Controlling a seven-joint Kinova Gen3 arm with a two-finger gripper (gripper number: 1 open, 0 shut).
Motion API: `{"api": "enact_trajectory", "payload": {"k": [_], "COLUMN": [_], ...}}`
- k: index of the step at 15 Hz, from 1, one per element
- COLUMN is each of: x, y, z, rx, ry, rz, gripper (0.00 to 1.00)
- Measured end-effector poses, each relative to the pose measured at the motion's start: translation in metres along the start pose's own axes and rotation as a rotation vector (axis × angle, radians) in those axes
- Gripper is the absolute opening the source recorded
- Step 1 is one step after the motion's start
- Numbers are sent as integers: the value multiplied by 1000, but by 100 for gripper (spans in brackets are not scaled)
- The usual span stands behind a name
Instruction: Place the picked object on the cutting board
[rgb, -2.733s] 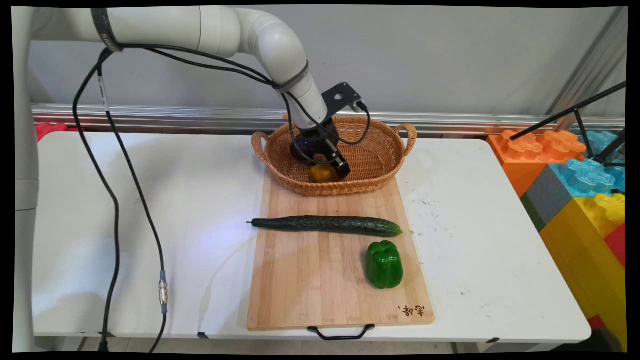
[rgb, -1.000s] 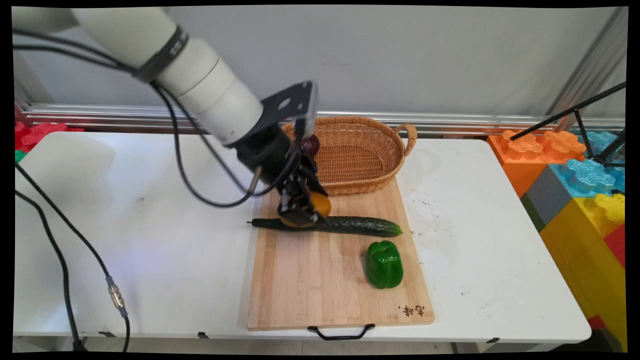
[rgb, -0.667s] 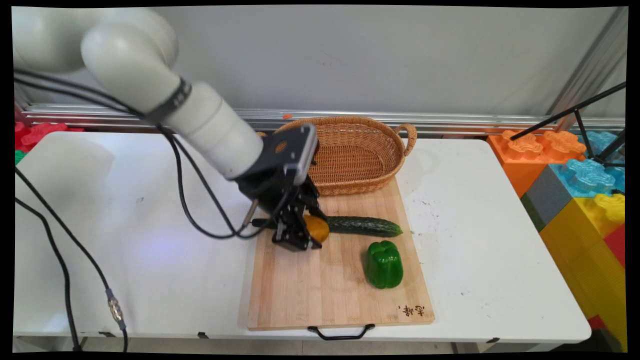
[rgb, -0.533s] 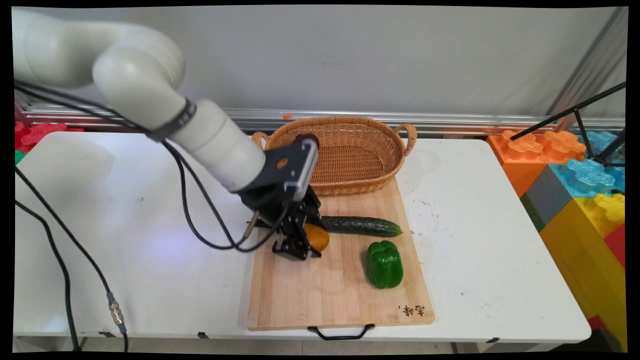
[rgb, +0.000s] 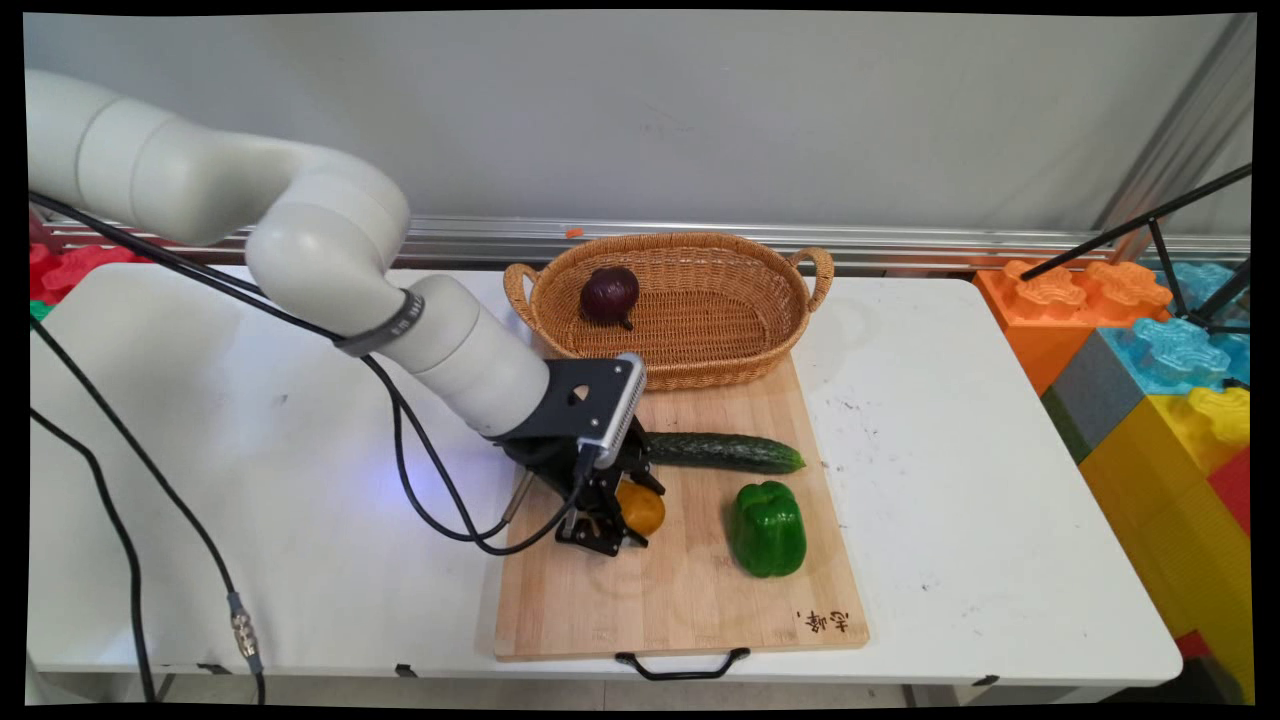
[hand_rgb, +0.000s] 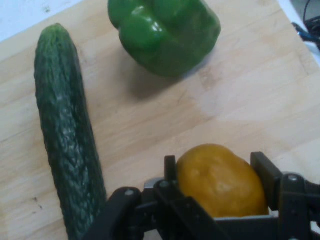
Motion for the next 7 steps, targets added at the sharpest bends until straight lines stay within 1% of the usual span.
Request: {"api": "enact_trajectory", "payload": {"k": [3,4,7], "x": [-1,-1,5], "y": [-1,-2,-6], "z": [4,5,1], "rx": [7,4,-1], "ry": [-5,-6,0], "rz": [10,9,9], "gripper": [0,100,100]}}
